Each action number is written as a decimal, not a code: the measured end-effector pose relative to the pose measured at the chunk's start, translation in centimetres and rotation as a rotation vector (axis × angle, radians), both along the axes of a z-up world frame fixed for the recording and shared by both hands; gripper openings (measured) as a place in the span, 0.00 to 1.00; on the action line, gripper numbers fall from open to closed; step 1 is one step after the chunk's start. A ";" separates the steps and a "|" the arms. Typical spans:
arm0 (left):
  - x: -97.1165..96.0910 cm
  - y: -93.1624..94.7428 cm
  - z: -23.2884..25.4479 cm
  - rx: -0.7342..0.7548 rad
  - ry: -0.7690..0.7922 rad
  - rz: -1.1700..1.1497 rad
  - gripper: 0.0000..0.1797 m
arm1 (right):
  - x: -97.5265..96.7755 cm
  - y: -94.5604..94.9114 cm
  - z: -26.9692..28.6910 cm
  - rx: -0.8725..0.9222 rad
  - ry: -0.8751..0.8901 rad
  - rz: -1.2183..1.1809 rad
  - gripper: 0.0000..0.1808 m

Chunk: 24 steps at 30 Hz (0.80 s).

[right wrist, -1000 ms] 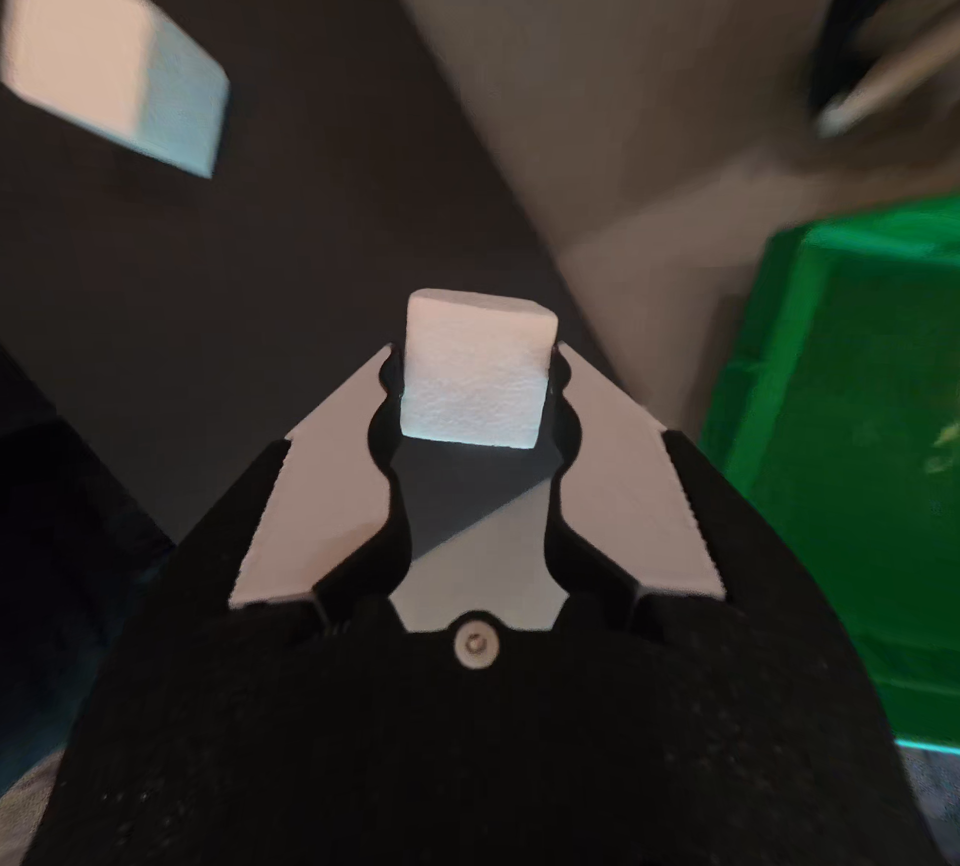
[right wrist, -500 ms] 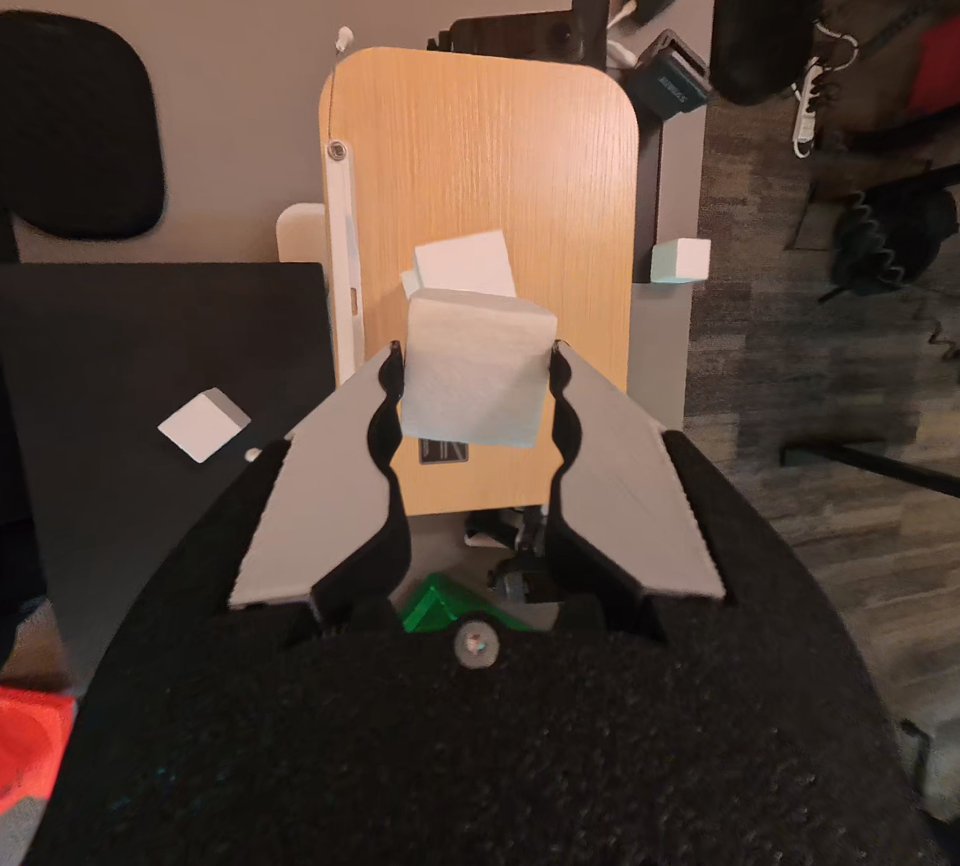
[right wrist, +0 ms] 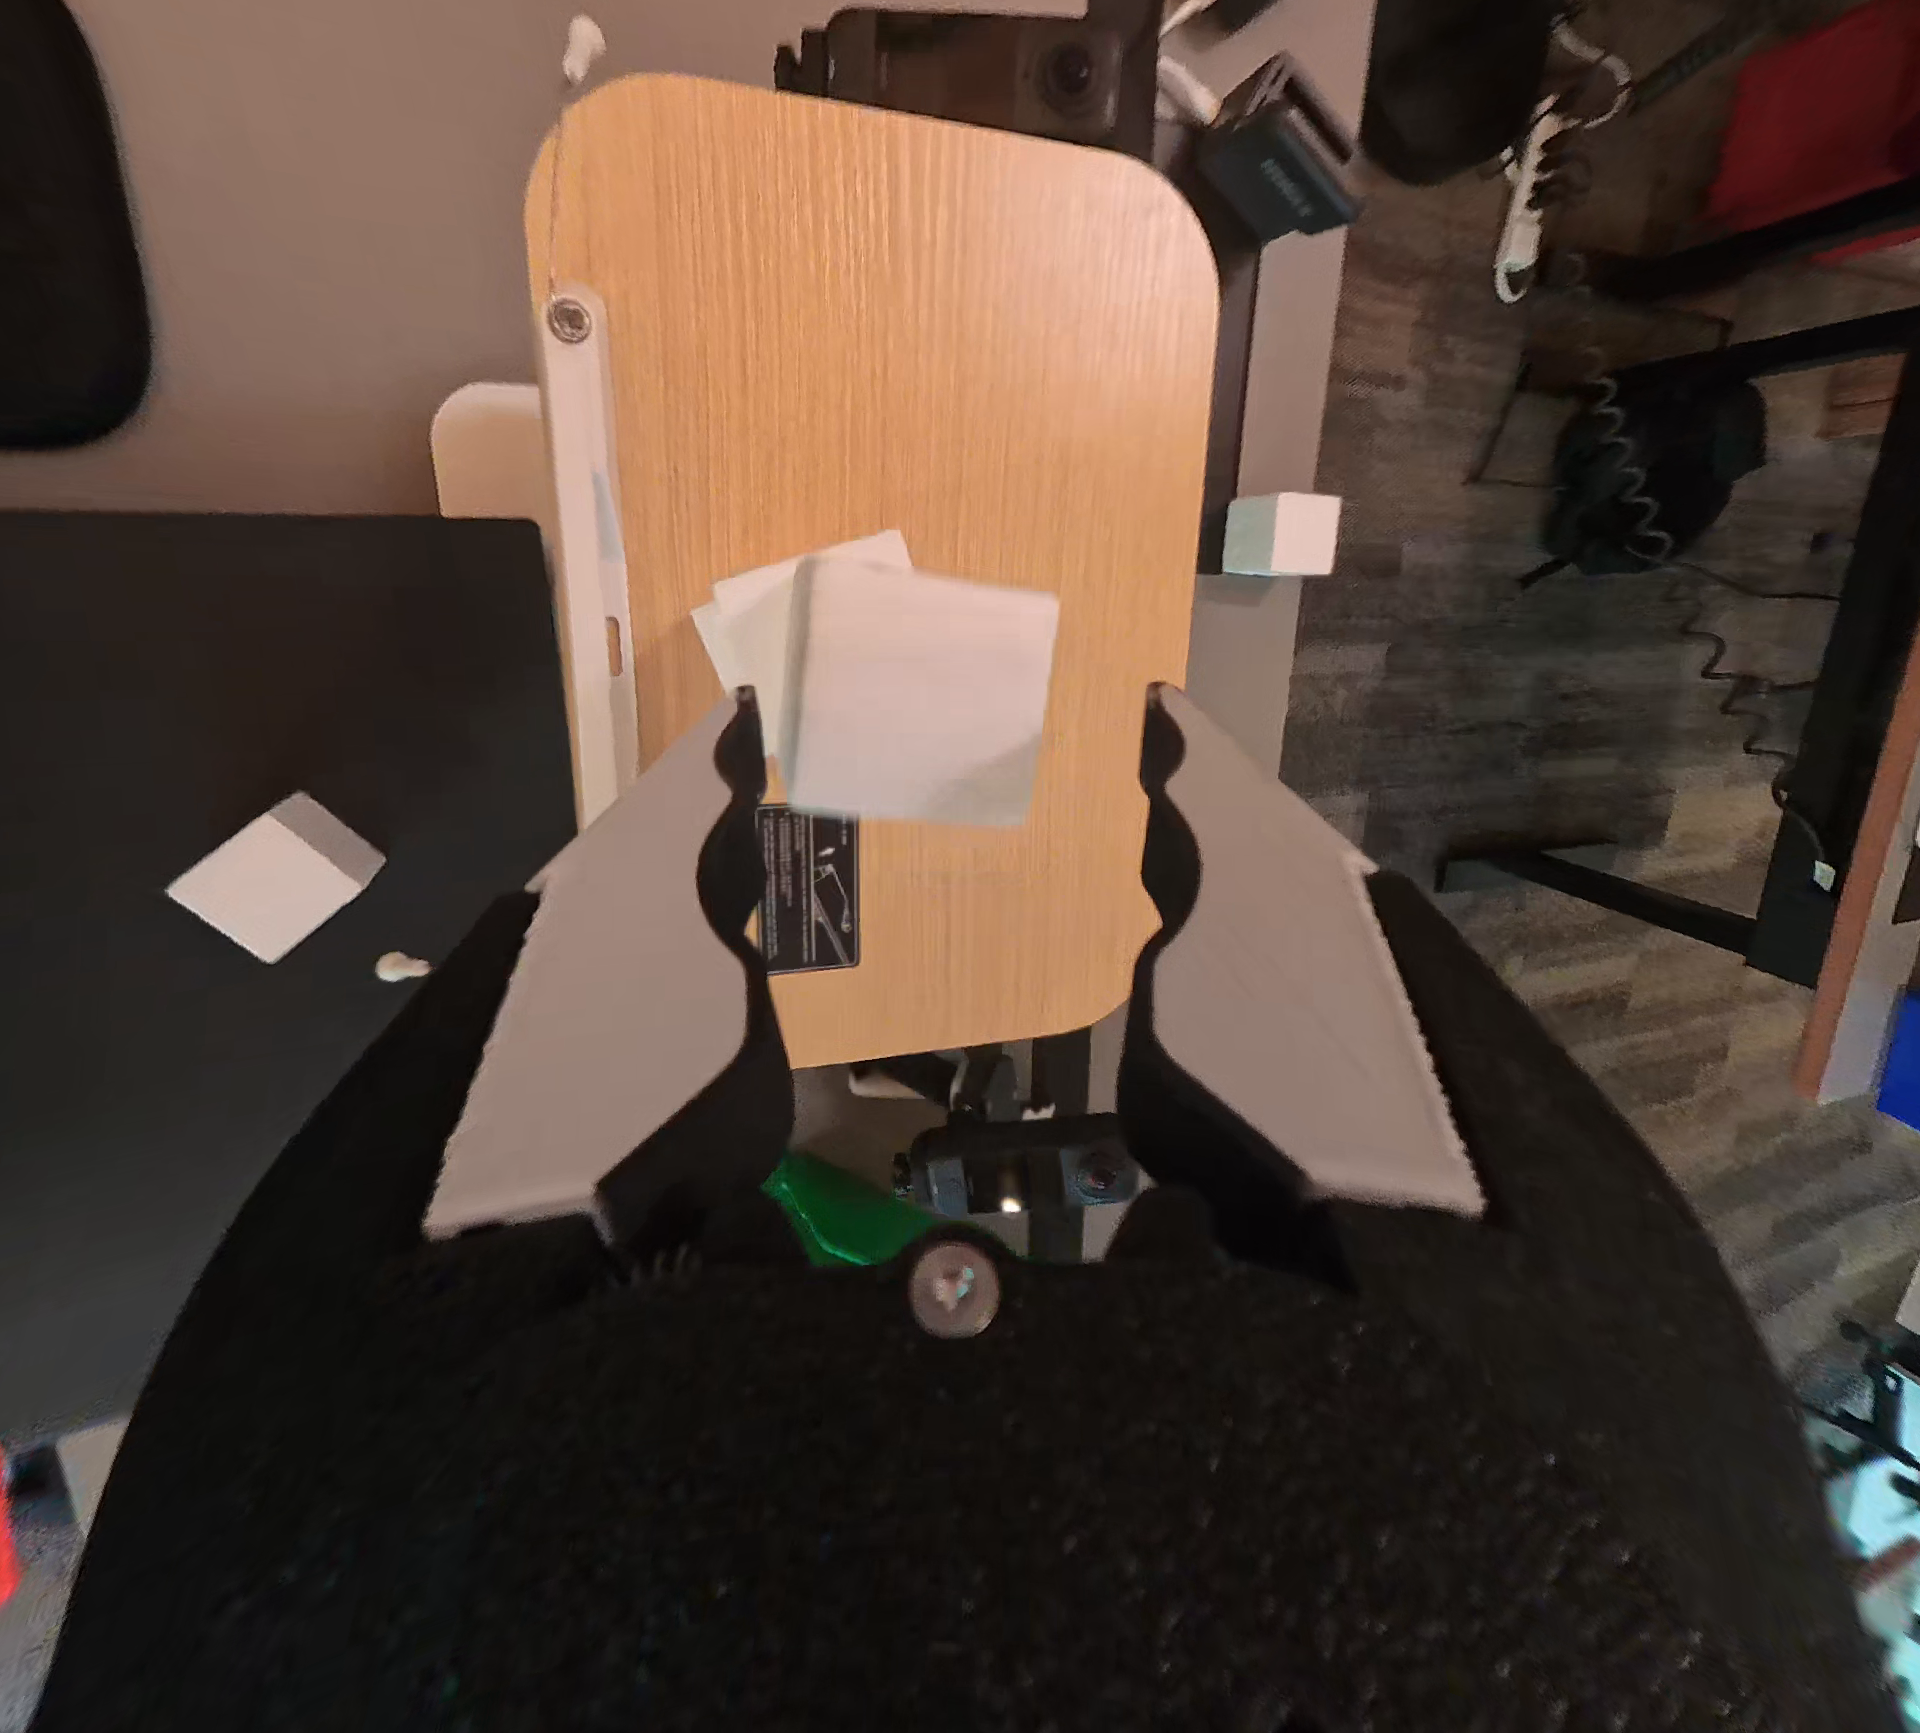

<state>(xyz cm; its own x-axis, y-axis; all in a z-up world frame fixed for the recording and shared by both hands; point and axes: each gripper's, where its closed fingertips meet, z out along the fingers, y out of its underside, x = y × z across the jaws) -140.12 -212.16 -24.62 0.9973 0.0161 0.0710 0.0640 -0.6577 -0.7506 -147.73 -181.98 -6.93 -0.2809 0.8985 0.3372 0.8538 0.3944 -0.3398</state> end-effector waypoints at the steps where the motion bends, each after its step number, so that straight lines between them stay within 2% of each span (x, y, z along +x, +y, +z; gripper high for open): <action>1: 0.1 0.1 0.0 -0.001 -0.004 -0.005 0.30 | 0.9 -0.3 0.7 0.005 0.040 -0.006 0.40; 4: 0.2 0.2 0.0 0.005 -0.016 -0.015 0.30 | 4.7 -1.8 1.3 -0.031 0.135 -0.035 0.40; 6: 0.2 0.2 0.1 0.007 -0.030 -0.021 0.31 | 7.9 -5.1 -0.6 -0.211 0.167 -0.054 0.36; 9: 0.3 0.2 0.1 0.012 -0.049 -0.026 0.31 | 12.5 -9.7 -7.5 -0.421 0.123 -0.132 0.36; 13: 0.5 0.3 0.0 0.000 -0.050 -0.038 0.31 | 16.0 -14.2 -19.1 -0.555 0.033 -0.418 0.41; 15: 0.7 0.2 -0.2 -0.015 -0.048 -0.049 0.31 | 16.7 -15.9 -22.8 -0.579 0.044 -0.526 0.42; 18: 0.9 0.2 -0.4 -0.025 -0.039 -0.062 0.31 | 17.1 -17.4 -26.8 -0.525 0.022 -0.554 0.44; 19: 0.9 0.2 -0.4 -0.028 -0.038 -0.067 0.31 | 17.2 -17.8 -27.8 -0.513 -0.006 -0.554 0.43; 21: 1.1 0.1 -0.4 -0.032 -0.037 -0.075 0.31 | 17.1 -18.6 -28.9 -0.535 -0.029 -0.540 0.32; 24: 1.1 0.1 -0.4 -0.028 -0.041 -0.080 0.31 | 17.6 -18.1 -28.0 -0.531 -0.046 -0.535 0.32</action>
<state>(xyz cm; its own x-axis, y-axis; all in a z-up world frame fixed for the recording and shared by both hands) -138.97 -212.07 -25.02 0.9917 -0.0615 0.1128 0.0407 -0.6824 -0.7298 -130.13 -200.11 -34.89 0.2360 0.9548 -0.1805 0.9007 -0.2847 -0.3282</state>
